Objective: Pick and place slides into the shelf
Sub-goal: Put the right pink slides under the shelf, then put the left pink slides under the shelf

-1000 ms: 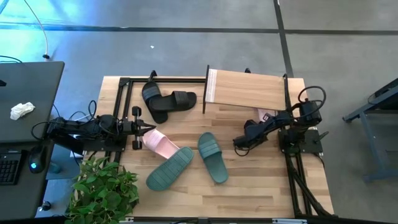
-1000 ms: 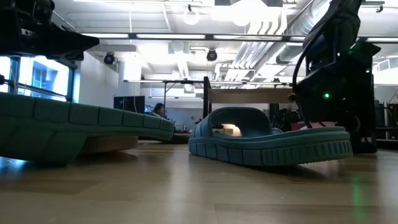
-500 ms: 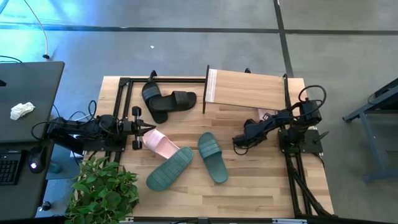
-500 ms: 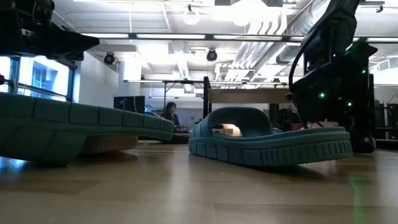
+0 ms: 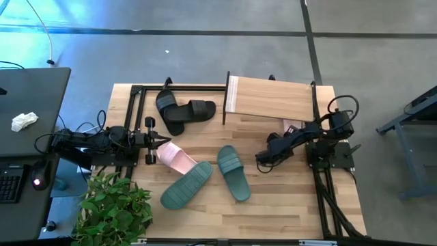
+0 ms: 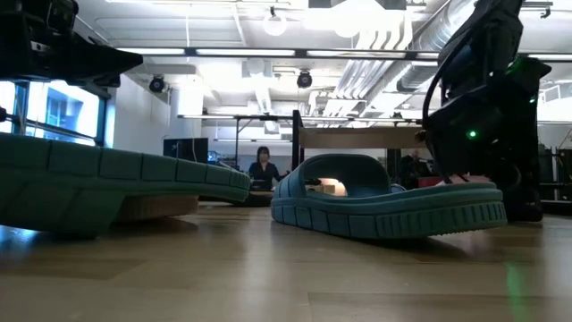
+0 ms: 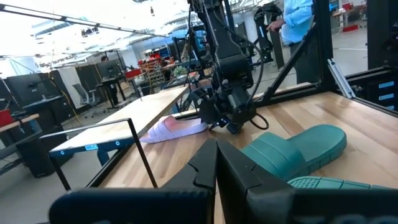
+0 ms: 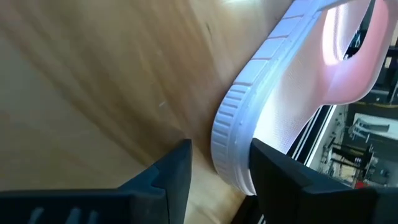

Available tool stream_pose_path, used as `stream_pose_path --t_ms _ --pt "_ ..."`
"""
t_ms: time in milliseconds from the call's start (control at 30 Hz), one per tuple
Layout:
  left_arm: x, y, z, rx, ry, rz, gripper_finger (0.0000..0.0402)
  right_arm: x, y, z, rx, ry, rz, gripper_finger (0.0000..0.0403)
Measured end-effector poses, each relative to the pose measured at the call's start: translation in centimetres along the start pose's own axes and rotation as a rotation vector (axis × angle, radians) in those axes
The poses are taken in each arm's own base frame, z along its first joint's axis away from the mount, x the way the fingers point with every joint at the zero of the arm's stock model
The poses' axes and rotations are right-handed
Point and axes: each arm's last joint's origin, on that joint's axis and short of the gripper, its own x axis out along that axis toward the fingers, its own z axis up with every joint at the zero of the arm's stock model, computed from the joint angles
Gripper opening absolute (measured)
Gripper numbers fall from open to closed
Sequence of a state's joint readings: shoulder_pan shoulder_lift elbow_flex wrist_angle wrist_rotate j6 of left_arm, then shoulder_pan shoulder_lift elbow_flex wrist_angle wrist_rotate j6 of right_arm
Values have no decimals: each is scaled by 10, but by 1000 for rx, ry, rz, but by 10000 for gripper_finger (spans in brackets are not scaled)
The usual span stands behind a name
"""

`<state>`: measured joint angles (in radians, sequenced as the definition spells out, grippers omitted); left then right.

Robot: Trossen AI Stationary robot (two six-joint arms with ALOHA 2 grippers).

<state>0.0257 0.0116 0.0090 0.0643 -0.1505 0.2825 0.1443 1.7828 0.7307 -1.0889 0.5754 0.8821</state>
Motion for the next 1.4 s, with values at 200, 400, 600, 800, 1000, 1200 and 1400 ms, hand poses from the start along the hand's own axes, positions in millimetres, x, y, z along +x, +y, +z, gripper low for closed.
stream_pose_path --t_ms 200,400,600,800,1000,1200,1400 --pt "0 0 0 0 0 0 1 -4 3 -4 -17 -21 -1 163" --pt "0 0 0 0 0 0 1 -4 3 -4 -20 -39 -18 186" --pt "0 0 0 0 0 0 1 -4 2 -4 -16 -44 -32 223" --pt "0 0 0 0 0 0 1 -4 1 -5 -27 -49 -49 267" --pt "0 0 0 0 0 0 1 -12 3 -7 -25 -57 -47 276" --pt "0 0 0 0 0 0 1 -45 10 -6 -38 -99 -10 271" --pt "0 0 0 0 0 0 1 -105 23 -10 -119 -211 124 270"
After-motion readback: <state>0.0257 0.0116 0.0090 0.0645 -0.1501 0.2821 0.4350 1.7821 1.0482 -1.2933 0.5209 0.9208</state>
